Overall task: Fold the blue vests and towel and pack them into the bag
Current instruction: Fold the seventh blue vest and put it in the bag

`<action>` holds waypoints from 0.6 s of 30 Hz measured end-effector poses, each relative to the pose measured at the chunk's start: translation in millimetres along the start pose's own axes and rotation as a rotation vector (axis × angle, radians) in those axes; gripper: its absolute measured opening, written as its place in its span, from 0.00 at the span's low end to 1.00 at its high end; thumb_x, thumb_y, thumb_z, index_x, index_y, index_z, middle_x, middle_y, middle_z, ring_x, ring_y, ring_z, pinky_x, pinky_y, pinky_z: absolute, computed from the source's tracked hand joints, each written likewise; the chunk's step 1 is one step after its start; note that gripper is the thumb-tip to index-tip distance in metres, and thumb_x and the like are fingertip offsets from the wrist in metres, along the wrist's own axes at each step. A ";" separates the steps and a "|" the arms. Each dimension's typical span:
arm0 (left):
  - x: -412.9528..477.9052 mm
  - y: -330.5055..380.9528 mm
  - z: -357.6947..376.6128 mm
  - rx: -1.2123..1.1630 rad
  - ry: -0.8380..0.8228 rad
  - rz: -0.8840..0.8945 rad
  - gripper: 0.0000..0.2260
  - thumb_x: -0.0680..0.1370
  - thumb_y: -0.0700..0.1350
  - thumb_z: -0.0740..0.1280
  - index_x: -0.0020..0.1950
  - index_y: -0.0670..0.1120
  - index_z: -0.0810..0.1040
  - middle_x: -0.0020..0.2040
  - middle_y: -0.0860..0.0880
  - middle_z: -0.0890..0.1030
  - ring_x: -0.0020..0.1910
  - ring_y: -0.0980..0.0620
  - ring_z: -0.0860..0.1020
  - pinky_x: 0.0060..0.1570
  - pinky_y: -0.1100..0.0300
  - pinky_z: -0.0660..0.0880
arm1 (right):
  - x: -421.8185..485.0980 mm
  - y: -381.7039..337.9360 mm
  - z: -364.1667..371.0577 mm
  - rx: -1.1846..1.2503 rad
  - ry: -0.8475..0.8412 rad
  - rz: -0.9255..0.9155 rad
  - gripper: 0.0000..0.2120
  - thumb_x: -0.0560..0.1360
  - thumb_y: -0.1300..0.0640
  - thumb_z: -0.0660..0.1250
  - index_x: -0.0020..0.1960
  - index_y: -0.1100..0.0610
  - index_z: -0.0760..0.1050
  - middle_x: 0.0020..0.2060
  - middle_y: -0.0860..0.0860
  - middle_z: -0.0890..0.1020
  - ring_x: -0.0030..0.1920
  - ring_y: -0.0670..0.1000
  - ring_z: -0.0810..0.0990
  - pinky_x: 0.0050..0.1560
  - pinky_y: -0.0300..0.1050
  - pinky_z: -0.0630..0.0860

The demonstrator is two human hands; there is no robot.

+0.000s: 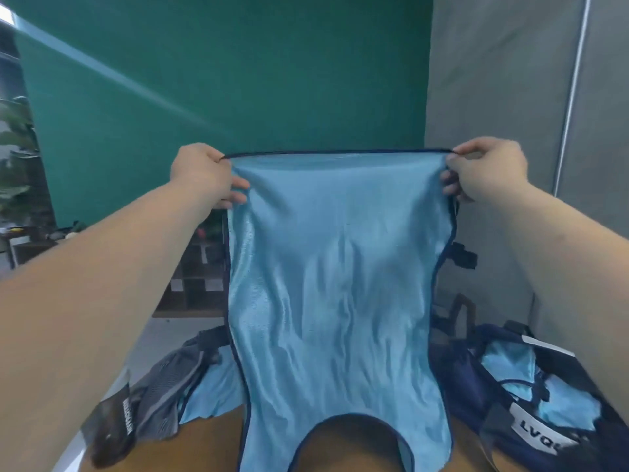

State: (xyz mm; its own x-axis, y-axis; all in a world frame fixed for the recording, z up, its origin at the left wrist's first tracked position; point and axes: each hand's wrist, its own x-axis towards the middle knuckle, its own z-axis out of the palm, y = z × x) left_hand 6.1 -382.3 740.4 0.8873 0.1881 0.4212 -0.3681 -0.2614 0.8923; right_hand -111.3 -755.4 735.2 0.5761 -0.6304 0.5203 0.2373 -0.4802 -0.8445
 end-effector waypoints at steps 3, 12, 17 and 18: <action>-3.5 -1.2 -2.8 -0.021 -0.063 -0.112 0.05 0.88 0.42 0.58 0.63 0.48 0.69 0.47 0.41 0.87 0.34 0.44 0.85 0.37 0.54 0.80 | -4.6 -2.3 0.7 -0.040 -0.153 0.088 0.04 0.80 0.56 0.72 0.52 0.52 0.78 0.39 0.55 0.88 0.27 0.49 0.83 0.31 0.41 0.79; -0.2 -28.3 -13.0 0.094 -0.136 -0.205 0.07 0.86 0.43 0.62 0.65 0.46 0.72 0.39 0.46 0.88 0.30 0.49 0.80 0.34 0.59 0.77 | -13.6 15.0 5.0 -0.118 -0.270 0.175 0.07 0.78 0.59 0.76 0.50 0.55 0.78 0.39 0.56 0.88 0.28 0.47 0.83 0.34 0.42 0.81; -1.4 -27.8 -6.7 -0.047 0.001 -0.079 0.08 0.86 0.44 0.63 0.65 0.46 0.74 0.40 0.46 0.87 0.19 0.55 0.73 0.27 0.62 0.73 | -11.8 21.4 16.0 -0.003 -0.123 0.132 0.06 0.79 0.59 0.73 0.51 0.56 0.76 0.40 0.58 0.88 0.28 0.51 0.84 0.32 0.45 0.82; -3.2 -25.3 -5.2 -0.063 0.011 -0.063 0.08 0.86 0.43 0.63 0.64 0.45 0.75 0.38 0.46 0.86 0.19 0.55 0.72 0.26 0.63 0.72 | -13.4 20.7 17.8 0.002 -0.123 0.143 0.06 0.80 0.59 0.72 0.53 0.56 0.75 0.40 0.59 0.88 0.27 0.52 0.83 0.31 0.45 0.81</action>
State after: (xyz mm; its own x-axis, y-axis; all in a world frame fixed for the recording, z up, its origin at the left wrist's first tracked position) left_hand 11.1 -371.4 717.3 0.9062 0.2128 0.3655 -0.3289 -0.1886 0.9253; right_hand -100.1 -746.0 708.4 0.6953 -0.6129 0.3753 0.1475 -0.3894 -0.9092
